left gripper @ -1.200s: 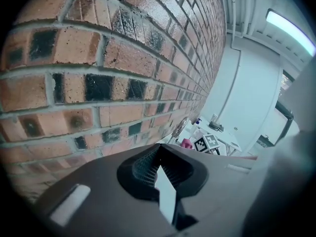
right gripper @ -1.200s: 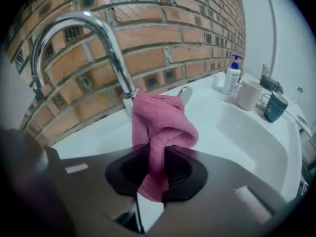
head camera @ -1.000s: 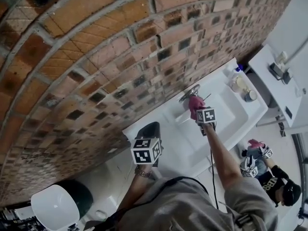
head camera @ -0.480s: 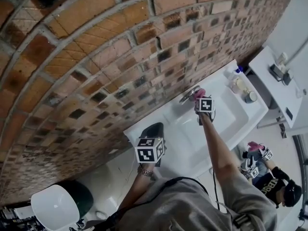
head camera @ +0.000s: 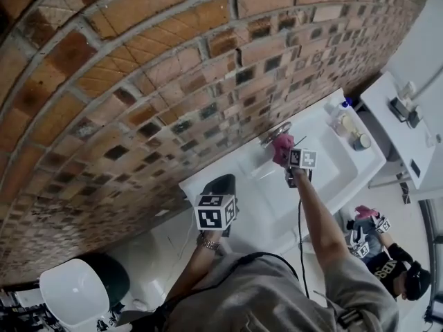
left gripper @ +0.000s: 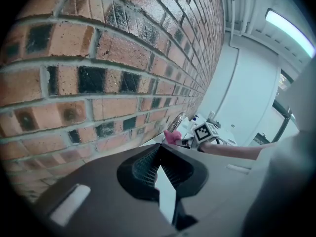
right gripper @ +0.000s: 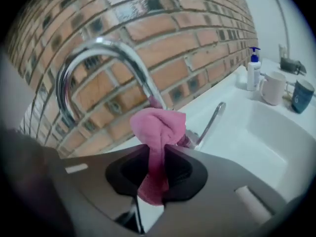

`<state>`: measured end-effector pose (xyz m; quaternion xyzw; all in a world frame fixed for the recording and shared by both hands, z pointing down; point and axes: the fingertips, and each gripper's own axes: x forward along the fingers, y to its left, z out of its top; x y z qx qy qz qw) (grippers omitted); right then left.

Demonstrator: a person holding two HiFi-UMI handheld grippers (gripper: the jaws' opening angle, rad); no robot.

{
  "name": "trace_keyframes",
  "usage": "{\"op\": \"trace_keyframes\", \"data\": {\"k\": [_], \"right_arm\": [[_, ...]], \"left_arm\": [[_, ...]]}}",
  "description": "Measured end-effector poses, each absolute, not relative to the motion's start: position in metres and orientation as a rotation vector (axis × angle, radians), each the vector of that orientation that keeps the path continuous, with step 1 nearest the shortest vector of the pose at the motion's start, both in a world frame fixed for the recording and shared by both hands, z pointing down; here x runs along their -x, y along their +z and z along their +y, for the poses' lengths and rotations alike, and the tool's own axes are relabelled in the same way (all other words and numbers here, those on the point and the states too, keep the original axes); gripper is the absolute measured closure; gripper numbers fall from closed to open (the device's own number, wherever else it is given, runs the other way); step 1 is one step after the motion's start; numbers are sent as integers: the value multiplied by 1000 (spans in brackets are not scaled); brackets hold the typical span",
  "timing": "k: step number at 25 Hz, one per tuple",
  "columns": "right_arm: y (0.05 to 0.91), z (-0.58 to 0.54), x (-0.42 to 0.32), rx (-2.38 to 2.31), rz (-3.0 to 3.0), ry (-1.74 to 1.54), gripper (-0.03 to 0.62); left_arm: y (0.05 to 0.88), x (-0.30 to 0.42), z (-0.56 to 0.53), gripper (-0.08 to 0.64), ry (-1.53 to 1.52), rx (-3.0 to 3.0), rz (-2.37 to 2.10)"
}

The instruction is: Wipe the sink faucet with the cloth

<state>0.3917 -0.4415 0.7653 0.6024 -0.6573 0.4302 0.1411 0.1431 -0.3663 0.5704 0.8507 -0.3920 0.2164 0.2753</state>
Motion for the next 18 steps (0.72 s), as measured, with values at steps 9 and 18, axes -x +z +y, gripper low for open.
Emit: {"op": "trace_keyframes", "data": {"k": [9,18], "right_arm": [[698,-468,-404,-1883,-1970,1303,520],[608,-458,-384,-1772,-2059,672,522]], "left_arm": [[554,-129,-358,540,568,-2327,-1080],[544,-123,-354,540,522,-2326,-1115]]}}
